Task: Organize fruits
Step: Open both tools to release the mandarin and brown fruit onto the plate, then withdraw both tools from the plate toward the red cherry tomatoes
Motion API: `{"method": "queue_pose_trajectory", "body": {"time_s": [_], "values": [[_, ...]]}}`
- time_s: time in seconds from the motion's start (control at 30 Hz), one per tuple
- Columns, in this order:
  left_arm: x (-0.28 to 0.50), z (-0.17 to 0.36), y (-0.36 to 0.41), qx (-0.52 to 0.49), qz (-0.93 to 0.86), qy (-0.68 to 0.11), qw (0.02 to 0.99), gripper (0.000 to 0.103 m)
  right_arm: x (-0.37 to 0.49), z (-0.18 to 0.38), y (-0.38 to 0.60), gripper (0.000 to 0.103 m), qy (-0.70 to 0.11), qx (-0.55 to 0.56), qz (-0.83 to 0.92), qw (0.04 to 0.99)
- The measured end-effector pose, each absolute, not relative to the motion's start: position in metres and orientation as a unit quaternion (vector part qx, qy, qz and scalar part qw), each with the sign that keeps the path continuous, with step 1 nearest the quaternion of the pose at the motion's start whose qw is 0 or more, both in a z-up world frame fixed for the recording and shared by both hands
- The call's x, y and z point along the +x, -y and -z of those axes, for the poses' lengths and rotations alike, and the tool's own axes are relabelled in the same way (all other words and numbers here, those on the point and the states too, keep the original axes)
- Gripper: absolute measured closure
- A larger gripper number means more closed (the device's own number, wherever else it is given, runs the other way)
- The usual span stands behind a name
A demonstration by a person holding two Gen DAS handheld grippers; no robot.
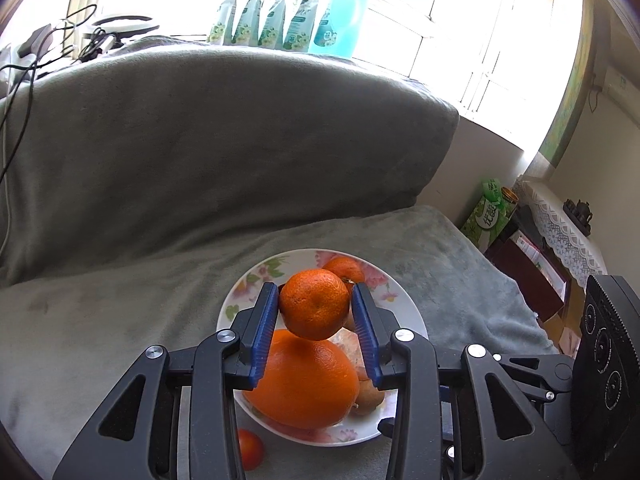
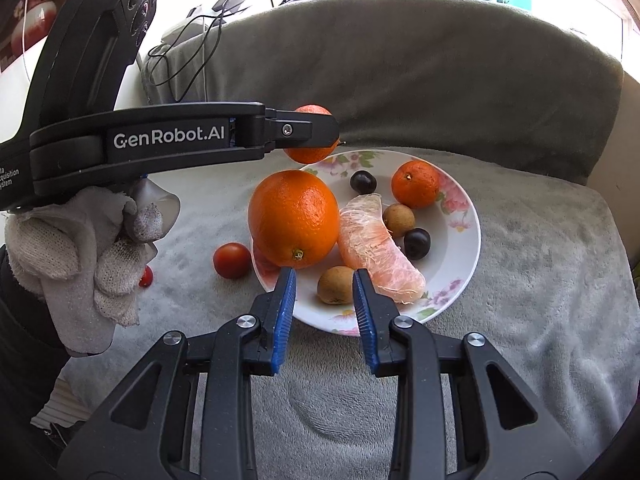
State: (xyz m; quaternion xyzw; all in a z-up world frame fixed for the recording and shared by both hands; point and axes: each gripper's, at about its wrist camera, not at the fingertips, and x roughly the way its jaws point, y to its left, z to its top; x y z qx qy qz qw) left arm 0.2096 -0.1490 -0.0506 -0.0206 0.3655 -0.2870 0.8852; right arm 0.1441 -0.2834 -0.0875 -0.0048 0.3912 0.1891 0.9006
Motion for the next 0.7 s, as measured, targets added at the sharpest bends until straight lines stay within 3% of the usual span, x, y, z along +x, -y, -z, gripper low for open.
{"method": "queue_pose_trajectory", "body": {"time_s": [0.07, 0.2, 0.3, 0.37, 0.53, 0.7], "values": [[0.208, 0.049, 0.149, -0.022, 0.290, -0.362, 0.886, 0.051, 0.141, 0.084, 0.284, 0.040, -0.382, -0.006, -0.190, 0.904], [0.207, 0.046, 0.150, -0.016, 0.287, -0.356, 0.889, 0.041, 0.137, 0.079, 0.286, 0.038, -0.376, -0.005, -0.193, 0.906], [0.205, 0.043, 0.150, -0.014, 0.287, -0.354, 0.890, 0.036, 0.134, 0.076, 0.287, 0.022, -0.368, -0.004, -0.191, 0.910], [0.205, 0.042, 0.150, -0.016, 0.285, -0.353, 0.891, 0.031, 0.133, 0.075, 0.288, 0.018, -0.365, 0.000, -0.188, 0.912], [0.202, 0.040, 0.148, -0.015, 0.278, -0.354, 0.893, 0.023, 0.131, 0.072, 0.291, 0.018, -0.368, 0.007, -0.187, 0.911], [0.200, 0.037, 0.142, -0.018, 0.271, -0.353, 0.895, 0.023, 0.128, 0.070, 0.292, 0.018, -0.366, 0.010, -0.187, 0.912]]}}
